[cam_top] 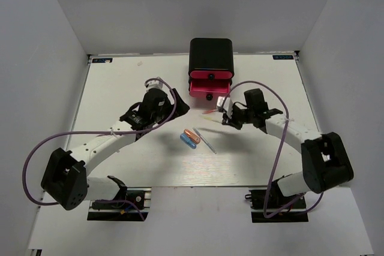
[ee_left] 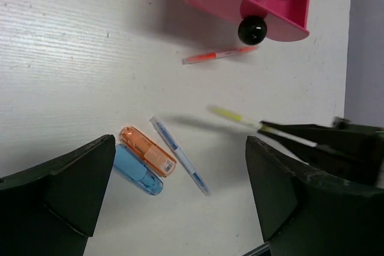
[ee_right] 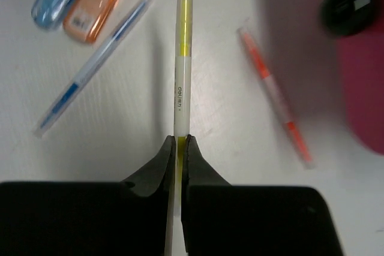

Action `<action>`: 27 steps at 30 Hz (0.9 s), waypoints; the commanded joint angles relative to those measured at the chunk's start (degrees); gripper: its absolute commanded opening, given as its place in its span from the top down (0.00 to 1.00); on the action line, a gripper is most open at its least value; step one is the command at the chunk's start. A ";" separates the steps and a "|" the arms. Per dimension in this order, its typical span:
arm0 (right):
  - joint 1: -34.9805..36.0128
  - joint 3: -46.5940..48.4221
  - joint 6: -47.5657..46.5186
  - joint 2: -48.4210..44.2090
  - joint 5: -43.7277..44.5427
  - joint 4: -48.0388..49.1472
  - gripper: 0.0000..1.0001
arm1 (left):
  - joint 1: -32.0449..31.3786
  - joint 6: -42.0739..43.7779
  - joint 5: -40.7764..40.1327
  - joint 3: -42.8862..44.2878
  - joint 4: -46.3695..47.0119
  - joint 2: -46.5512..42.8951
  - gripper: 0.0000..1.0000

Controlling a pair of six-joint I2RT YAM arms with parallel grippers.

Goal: Sort the stationery into containers
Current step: Pick up the pen from the center of the board, then place the pen in the storage box.

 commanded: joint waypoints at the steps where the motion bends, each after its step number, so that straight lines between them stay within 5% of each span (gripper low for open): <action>1: -0.18 6.64 5.42 -4.25 -2.37 2.99 1.00 | 0.04 -4.10 0.92 -0.10 -3.43 0.24 0.00; 17: -1.67 27.65 -11.43 11.29 3.33 2.91 0.98 | 0.04 -5.86 3.03 -0.45 -2.29 3.77 0.00; 21: -2.28 29.77 -13.03 14.12 5.18 2.72 0.86 | 0.04 -6.39 3.03 -2.12 -2.29 2.27 0.00; 23: -2.37 30.73 -13.11 14.99 5.18 2.81 0.67 | 0.04 -6.39 2.50 -2.91 -2.29 0.87 0.00; 27: -2.81 31.70 -12.24 14.74 4.22 2.38 0.56 | 0.57 -6.39 2.50 -4.05 -2.29 -0.36 0.00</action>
